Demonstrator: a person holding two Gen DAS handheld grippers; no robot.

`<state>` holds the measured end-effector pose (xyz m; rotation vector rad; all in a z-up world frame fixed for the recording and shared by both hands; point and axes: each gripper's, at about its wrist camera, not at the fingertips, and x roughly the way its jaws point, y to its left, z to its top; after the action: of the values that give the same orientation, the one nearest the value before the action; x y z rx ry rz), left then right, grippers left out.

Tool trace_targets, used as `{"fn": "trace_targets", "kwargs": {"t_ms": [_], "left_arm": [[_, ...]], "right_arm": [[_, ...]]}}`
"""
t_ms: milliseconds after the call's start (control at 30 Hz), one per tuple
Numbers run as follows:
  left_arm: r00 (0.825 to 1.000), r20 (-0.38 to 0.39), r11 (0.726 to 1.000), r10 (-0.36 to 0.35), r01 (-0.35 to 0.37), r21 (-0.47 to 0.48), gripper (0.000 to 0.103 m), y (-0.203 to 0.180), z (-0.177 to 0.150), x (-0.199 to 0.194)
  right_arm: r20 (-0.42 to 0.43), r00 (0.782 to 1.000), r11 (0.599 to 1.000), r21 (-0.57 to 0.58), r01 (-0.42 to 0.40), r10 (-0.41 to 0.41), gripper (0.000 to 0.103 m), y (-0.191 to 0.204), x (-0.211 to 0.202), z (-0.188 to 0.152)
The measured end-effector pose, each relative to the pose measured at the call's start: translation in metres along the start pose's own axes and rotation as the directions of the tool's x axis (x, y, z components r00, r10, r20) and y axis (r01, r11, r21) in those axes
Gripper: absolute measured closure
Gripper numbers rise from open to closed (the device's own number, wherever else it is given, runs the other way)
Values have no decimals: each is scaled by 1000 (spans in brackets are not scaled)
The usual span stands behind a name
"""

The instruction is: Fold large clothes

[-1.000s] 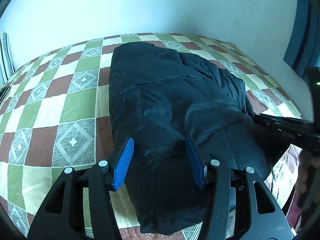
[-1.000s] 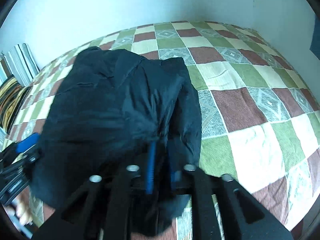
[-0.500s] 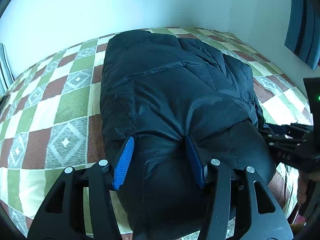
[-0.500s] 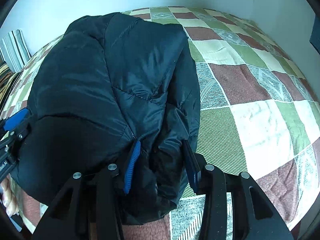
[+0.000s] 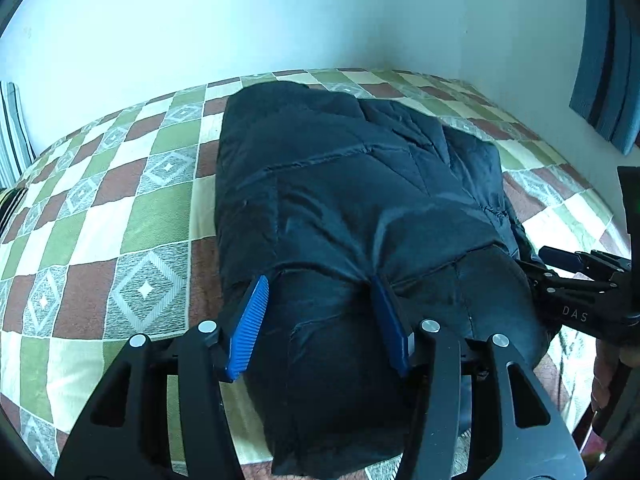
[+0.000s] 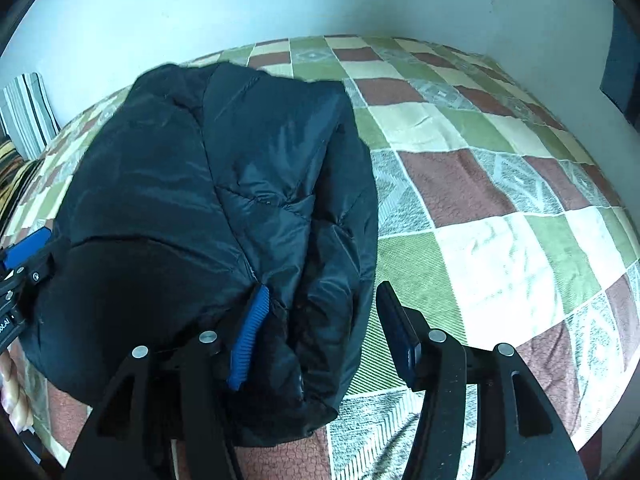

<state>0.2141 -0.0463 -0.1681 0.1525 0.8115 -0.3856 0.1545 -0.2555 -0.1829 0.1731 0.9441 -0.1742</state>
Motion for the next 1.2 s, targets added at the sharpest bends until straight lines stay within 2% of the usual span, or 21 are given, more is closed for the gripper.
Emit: {"fn": "trace_targets", "kwargs": {"t_ms": [300, 567, 600, 733, 833, 1067, 1200], "left_arm": [[1000, 24, 994, -4, 6, -111, 49, 40, 28, -20], [999, 32, 995, 37, -33, -91, 49, 44, 72, -9], [999, 25, 995, 36, -34, -90, 49, 44, 76, -5], [998, -25, 996, 51, -53, -71, 49, 40, 81, 21], [996, -82, 996, 44, -50, -72, 49, 38, 77, 44], [992, -109, 997, 65, -70, -37, 49, 30, 74, 68], [990, -127, 997, 68, -73, -36, 49, 26, 73, 82]], "right_arm": [[87, 996, 1000, 7, 0, 0, 48, -3, -44, 31], [163, 985, 998, -23, -53, 56, 49, 8, -50, 86], [162, 985, 998, -25, -57, 60, 52, 11, -46, 93], [117, 990, 996, -52, -72, 78, 54, 26, -19, 112], [75, 995, 995, -81, -53, 59, 54, 34, 3, 114], [-4, 1000, 998, -64, -20, 20, 54, 29, 46, 107], [-48, 998, 999, -25, -43, 42, 48, 20, 72, 100]]}}
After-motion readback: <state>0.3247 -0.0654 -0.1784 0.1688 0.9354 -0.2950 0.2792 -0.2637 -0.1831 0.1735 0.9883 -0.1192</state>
